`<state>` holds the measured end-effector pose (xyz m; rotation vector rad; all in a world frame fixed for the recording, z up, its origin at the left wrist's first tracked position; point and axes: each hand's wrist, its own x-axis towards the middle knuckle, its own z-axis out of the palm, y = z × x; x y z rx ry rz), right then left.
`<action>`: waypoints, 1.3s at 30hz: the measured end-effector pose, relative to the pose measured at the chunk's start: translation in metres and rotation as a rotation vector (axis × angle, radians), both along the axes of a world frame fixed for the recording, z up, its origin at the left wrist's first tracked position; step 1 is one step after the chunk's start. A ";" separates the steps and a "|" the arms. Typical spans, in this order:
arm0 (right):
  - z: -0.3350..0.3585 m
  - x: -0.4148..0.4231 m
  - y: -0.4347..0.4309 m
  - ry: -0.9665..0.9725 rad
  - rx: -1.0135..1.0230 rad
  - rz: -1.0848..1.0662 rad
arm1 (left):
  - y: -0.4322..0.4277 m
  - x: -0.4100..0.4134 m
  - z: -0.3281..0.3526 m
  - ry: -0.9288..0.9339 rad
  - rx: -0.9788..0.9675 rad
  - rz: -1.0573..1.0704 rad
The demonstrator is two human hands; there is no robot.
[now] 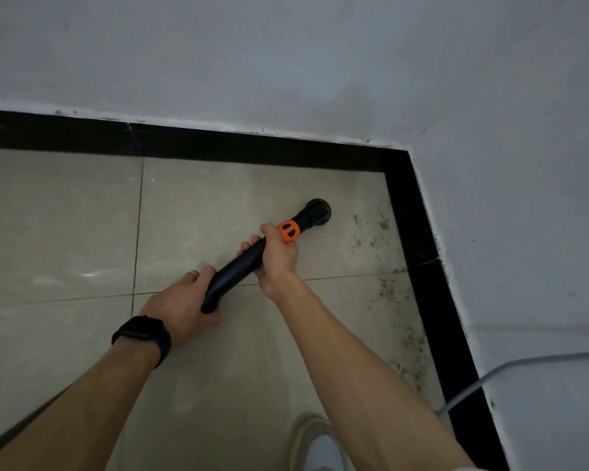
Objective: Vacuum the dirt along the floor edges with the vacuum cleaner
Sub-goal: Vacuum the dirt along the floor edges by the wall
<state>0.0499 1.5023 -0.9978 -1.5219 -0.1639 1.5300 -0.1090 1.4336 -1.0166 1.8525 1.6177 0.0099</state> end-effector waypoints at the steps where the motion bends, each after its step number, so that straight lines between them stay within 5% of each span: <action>1: 0.000 0.002 -0.001 -0.001 -0.002 0.000 | 0.000 0.002 0.000 0.002 -0.001 -0.004; 39: -0.013 0.122 0.055 -0.252 -0.032 -0.117 | 0.052 0.126 -0.022 -0.135 0.013 -0.065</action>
